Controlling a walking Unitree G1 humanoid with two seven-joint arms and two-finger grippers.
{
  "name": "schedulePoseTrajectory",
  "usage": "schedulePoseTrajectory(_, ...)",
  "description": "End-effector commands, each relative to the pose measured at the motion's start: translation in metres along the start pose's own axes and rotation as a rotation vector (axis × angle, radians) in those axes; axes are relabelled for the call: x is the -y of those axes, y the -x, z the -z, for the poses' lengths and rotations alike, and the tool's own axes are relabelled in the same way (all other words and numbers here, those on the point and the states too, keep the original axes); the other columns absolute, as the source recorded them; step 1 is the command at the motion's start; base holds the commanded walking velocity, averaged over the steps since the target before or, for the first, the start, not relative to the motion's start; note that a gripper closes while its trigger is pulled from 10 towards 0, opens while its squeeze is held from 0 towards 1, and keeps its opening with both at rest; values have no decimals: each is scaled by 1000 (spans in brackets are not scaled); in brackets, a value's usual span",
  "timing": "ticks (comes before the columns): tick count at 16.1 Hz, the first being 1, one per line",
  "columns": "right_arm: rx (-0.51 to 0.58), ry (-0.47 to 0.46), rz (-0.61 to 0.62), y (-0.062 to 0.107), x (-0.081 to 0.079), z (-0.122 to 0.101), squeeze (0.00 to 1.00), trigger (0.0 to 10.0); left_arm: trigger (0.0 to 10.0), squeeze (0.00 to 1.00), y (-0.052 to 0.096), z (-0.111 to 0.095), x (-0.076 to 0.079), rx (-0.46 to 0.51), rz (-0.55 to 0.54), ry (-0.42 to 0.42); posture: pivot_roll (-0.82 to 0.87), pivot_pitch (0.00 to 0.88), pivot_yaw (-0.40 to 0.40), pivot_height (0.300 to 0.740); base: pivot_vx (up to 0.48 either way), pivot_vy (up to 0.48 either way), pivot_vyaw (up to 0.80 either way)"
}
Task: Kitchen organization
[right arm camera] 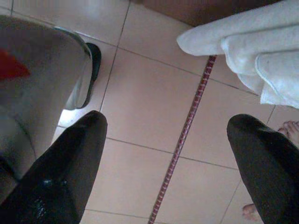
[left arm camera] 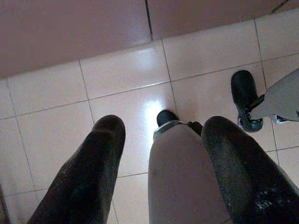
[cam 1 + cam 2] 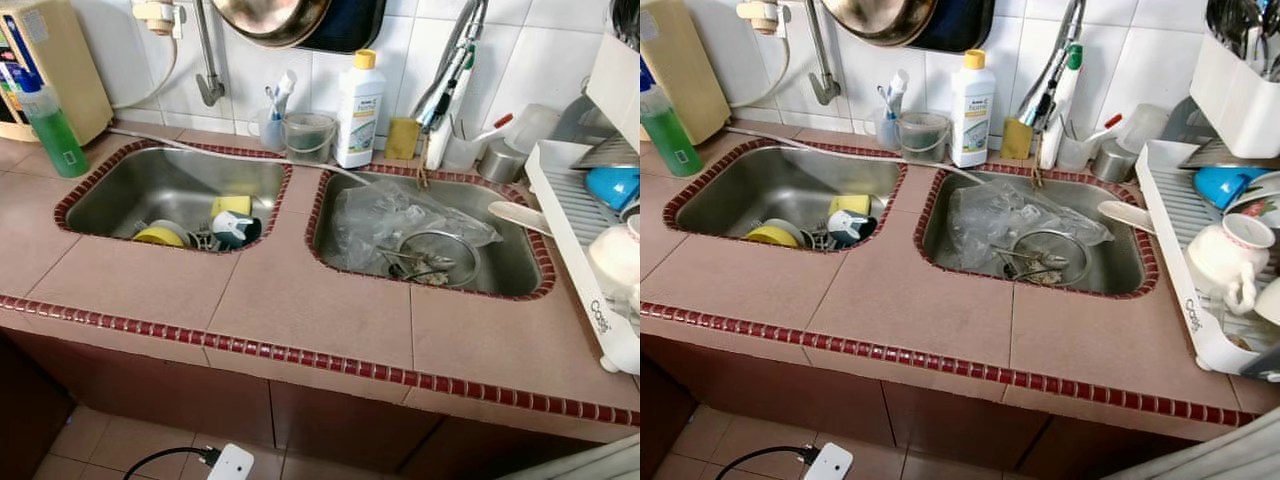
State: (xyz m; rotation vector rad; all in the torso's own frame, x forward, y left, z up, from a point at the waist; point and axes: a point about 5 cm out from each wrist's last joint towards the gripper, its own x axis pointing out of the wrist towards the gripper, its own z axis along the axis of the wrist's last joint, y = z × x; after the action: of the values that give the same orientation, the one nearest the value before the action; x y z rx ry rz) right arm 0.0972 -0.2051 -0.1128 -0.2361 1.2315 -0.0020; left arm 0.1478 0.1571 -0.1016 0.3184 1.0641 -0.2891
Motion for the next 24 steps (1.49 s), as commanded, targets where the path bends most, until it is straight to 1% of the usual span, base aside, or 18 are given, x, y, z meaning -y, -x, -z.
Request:
schedulePoseTrajectory(1,-2,-7,0,0,-2,-2,0,10000,10000,0,0,0,0,2,6,-5,-66,0,-32,740,-262,0,0)
schedulePoseTrajectory(5,6,-17,0,-1,-5,-10,0,10000,10000,0,0,1,0,-1,8,-7,-68,0,-30,740,-289,0,0)
schedulePoseTrajectory(10,11,-19,4,-2,-2,-13,0,10000,10000,0,0,2,0,-8,6,-2,-67,0,-31,740,-298,0,0)
schedulePoseTrajectory(11,-4,-21,8,0,1,-1,0,10000,10000,0,0,1,0,-7,7,0,-67,0,-31,740,-285,0,0)
schedulePoseTrajectory(13,-13,-24,9,1,2,7,0,10000,10000,0,0,0,0,-6,7,0,-67,0,-30,740,-289,0,0)
schedulePoseTrajectory(18,-18,-31,9,1,1,10,0,10000,10000,0,0,-2,0,3,8,1,-66,0,-30,740,-280,0,0)
schedulePoseTrajectory(21,-13,-34,8,1,1,5,0,10000,10000,0,0,-1,-1,2,7,5,-63,0,-31,740,-280,0,0)
schedulePoseTrajectory(24,-11,-37,5,0,0,2,0,10000,10000,0,1,3,-3,-2,8,31,-62,0,-32,740,0,0,0)
